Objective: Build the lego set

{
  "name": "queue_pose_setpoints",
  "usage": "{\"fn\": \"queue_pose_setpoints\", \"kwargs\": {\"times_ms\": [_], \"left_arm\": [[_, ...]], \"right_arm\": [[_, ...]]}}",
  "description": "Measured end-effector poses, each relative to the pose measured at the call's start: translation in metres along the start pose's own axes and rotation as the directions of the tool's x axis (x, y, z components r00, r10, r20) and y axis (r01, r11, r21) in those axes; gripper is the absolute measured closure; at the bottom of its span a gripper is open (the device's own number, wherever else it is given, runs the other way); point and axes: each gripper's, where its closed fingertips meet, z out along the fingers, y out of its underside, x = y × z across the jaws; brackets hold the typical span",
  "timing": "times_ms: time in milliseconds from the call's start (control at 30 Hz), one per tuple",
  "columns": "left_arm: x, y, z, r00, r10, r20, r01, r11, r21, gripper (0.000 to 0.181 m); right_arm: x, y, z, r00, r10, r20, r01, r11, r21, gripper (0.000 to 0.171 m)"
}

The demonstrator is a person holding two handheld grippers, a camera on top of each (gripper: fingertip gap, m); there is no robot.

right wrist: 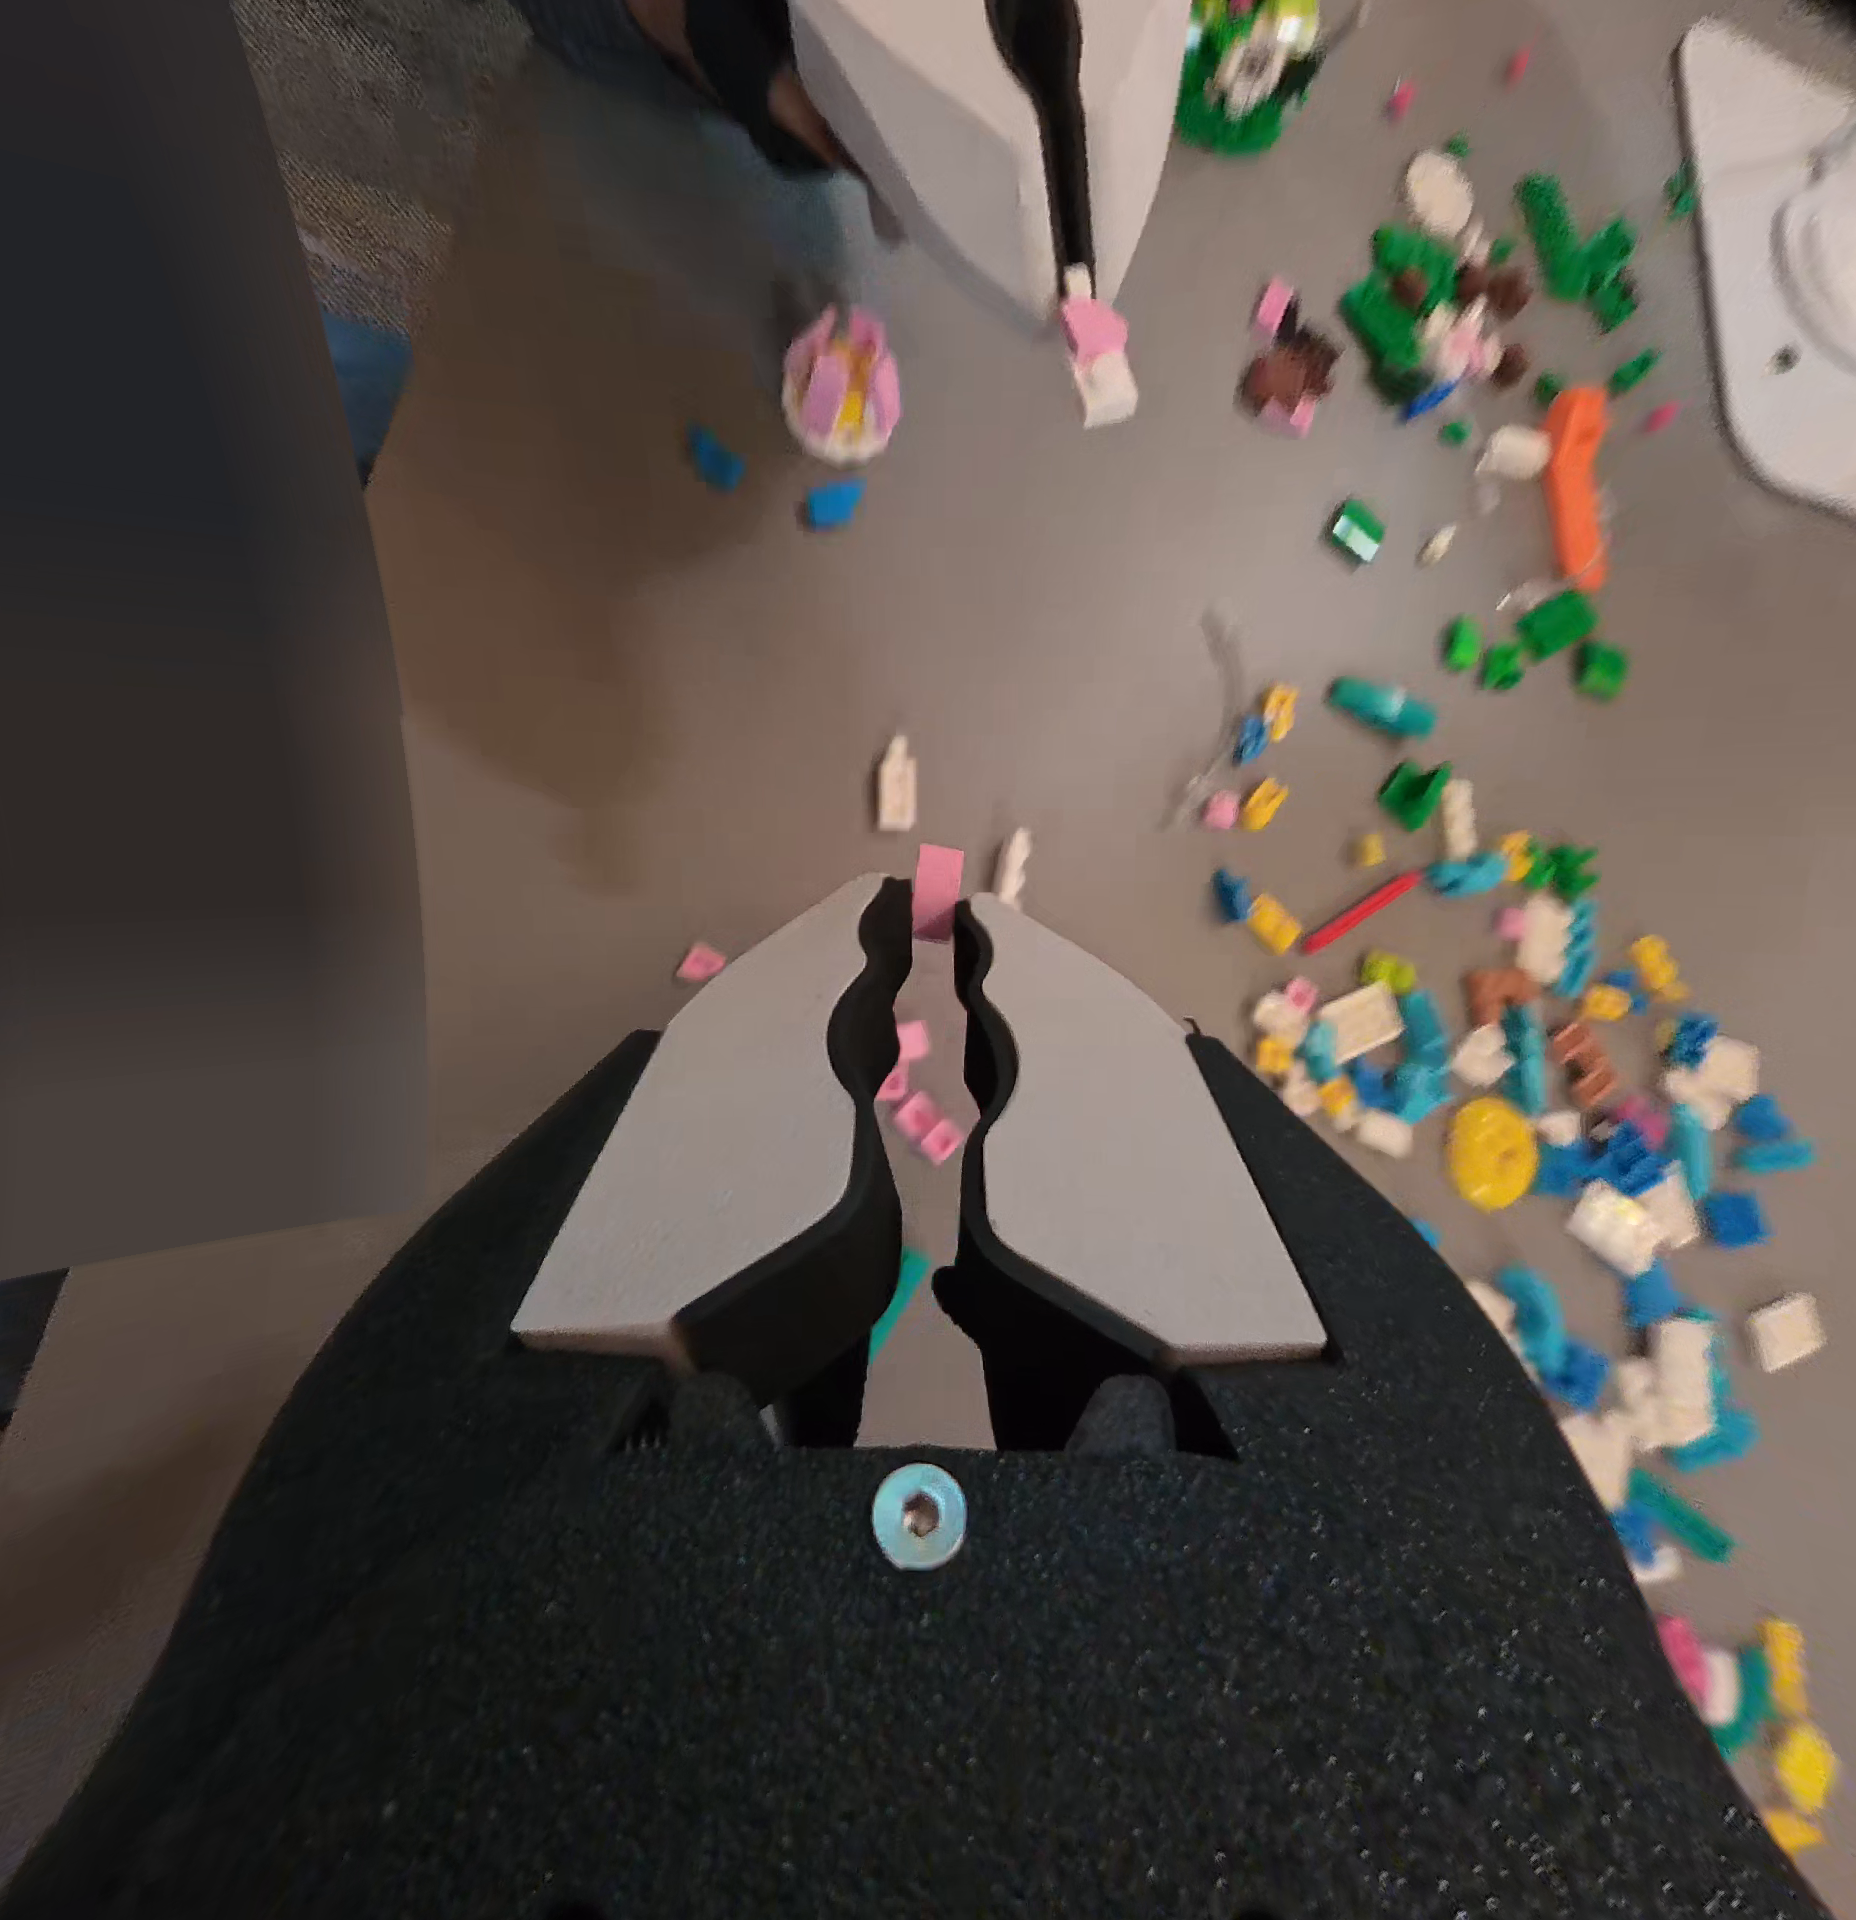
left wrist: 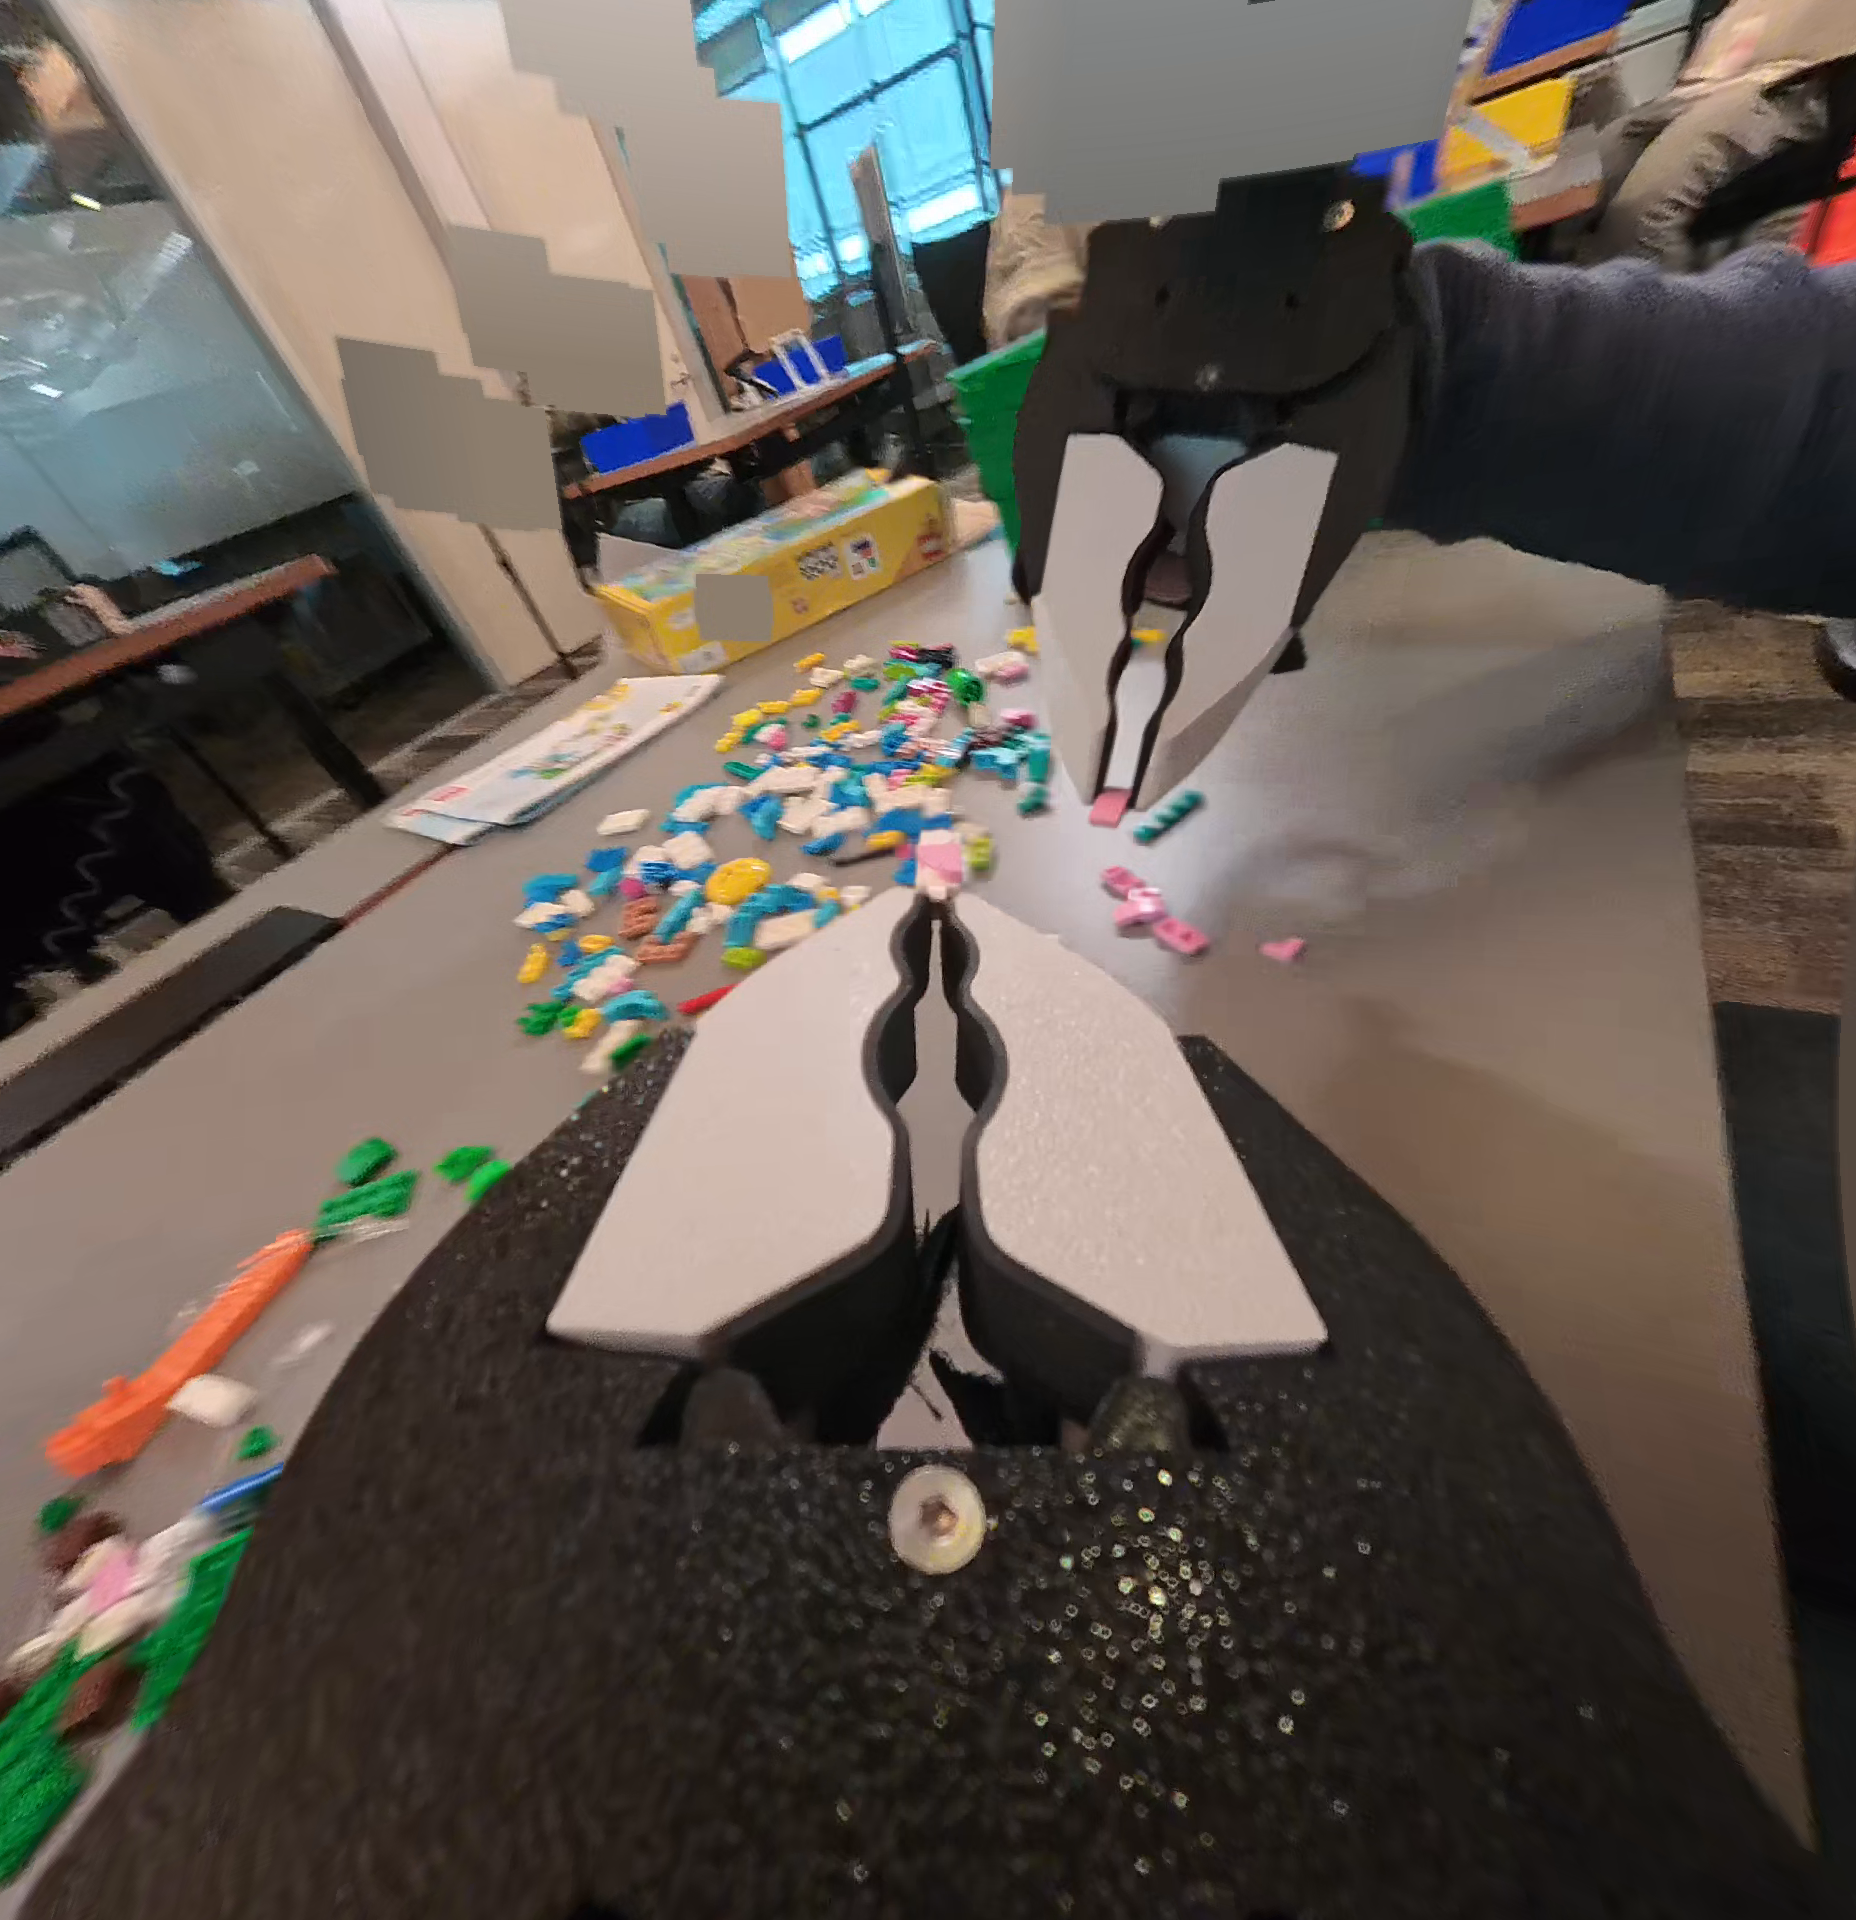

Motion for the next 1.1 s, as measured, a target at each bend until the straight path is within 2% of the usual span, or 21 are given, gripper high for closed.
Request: {"fn": "queue_pose_setpoints", "kwargs": {"times_ms": [100, 267, 367, 533, 700, 1100], "left_arm": [[-0.030, -0.003, -0.016, 0.991, 0.047, 0.123, -0.047, 0.999, 0.002, 0.180], [-0.060, 0.012, -0.030, 0.969, -0.026, 0.247, 0.017, 0.999, 0.037, 0.180], [-0.062, 0.013, -0.034, 0.969, -0.034, 0.246, 0.024, 0.999, 0.044, 0.180], [-0.053, 0.018, -0.026, 0.982, -0.117, 0.147, 0.112, 0.993, 0.040, 0.180], [-0.043, 0.024, -0.020, 0.989, -0.116, 0.089, 0.116, 0.993, 0.004, 0.180], [-0.033, 0.032, -0.013, 0.994, -0.103, 0.032, 0.105, 0.992, -0.073, 0.180]], "right_arm": [[0.029, -0.037, -0.003, 0.997, -0.070, 0.007, 0.070, 0.997, 0.031, 0.164], [0.065, -0.097, 0.004, 0.990, -0.136, 0.031, 0.131, 0.983, 0.130, 0.164], [0.070, -0.112, 0.018, 0.982, -0.189, 0.020, 0.183, 0.969, 0.168, 0.164], [0.067, -0.108, 0.039, 0.978, -0.200, 0.058, 0.185, 0.962, 0.203, 0.164], [0.068, -0.102, 0.045, 0.981, -0.182, 0.075, 0.162, 0.964, 0.211, 0.164], [0.055, -0.080, 0.056, 0.966, -0.204, 0.158, 0.196, 0.978, 0.065, 0.164]]}}
